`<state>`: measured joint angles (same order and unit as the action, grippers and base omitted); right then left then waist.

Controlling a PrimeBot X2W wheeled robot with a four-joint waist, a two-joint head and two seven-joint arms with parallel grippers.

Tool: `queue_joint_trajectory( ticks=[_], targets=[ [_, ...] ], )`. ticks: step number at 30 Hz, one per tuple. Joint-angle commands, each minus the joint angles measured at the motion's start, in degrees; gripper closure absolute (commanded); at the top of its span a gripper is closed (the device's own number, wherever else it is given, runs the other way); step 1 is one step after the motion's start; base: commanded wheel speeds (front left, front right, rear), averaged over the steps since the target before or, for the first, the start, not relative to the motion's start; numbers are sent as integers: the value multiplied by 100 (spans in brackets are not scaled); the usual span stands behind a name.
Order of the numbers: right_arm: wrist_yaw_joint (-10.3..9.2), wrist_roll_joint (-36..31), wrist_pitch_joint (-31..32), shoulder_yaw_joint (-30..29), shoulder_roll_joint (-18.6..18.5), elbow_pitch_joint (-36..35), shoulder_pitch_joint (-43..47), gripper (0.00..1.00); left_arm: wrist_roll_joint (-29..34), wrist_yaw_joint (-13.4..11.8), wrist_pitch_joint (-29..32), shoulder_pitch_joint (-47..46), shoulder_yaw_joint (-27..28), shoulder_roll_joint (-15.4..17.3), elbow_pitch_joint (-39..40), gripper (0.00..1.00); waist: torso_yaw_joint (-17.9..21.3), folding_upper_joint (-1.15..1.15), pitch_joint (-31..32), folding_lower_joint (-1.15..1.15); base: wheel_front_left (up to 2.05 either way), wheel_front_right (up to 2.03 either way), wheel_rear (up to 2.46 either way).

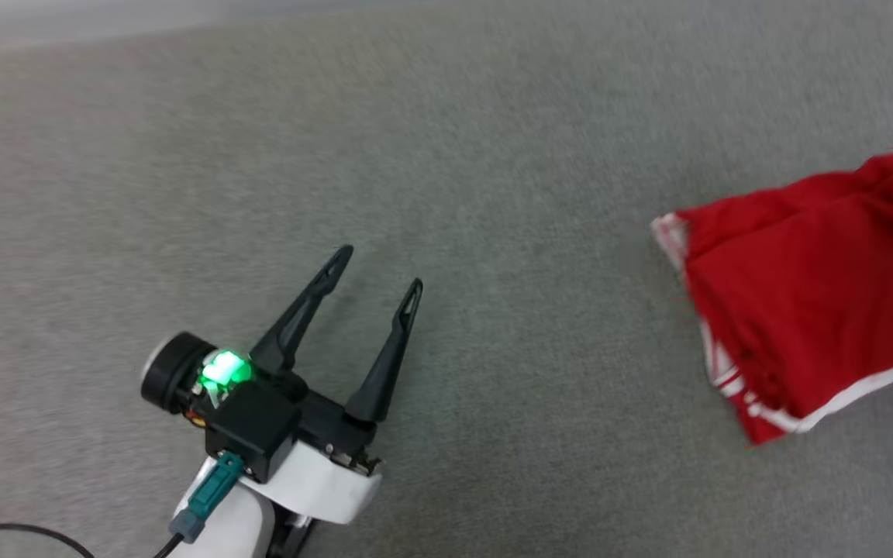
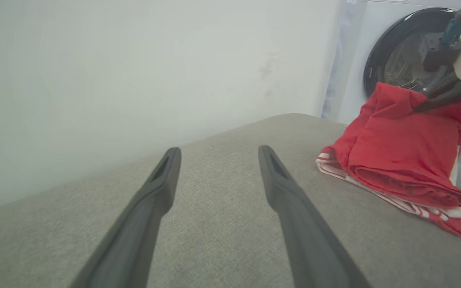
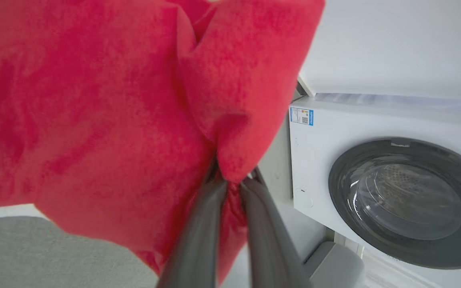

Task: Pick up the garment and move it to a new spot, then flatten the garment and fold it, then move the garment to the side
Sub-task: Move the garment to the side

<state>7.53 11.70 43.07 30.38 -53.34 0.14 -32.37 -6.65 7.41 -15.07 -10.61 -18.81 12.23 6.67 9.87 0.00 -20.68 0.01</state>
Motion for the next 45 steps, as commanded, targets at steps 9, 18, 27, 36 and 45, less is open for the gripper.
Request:
queue_joint_trajectory(
  ticks=[9, 18, 27, 36, 45],
  targets=[
    [-10, -324, -1180, -975, -143, 1495, -77, 100, 46, 7, -13, -370, -131, 456, 417, 0, 642, 0, -1444, -1, 0, 0, 0],
    [-10, -763, -2234, -2248, 35, 2760, -115, 100, 89, -4, -11, -455, -2, 646, 734, 0, 405, 0, -1920, -1, 0, 0, 0],
    [-10, -1068, -2562, -2861, 401, 3043, -221, 0, 90, -14, 7, -455, 39, 636, 800, 0, 306, 0, -1990, -1, 0, 0, 0],
    [-10, -1178, -2830, -2971, 497, 2511, -269, 0, -70, -131, 0, -312, 191, 262, 629, 0, 138, 0, -1024, -1, 0, 0, 0],
    [-9, -1041, -3658, -3300, 1352, 1327, 138, 0, -130, -389, -13, 285, 758, -40, 267, 0, -235, 0, 337, -1, 0, 0, 0]
  ],
)
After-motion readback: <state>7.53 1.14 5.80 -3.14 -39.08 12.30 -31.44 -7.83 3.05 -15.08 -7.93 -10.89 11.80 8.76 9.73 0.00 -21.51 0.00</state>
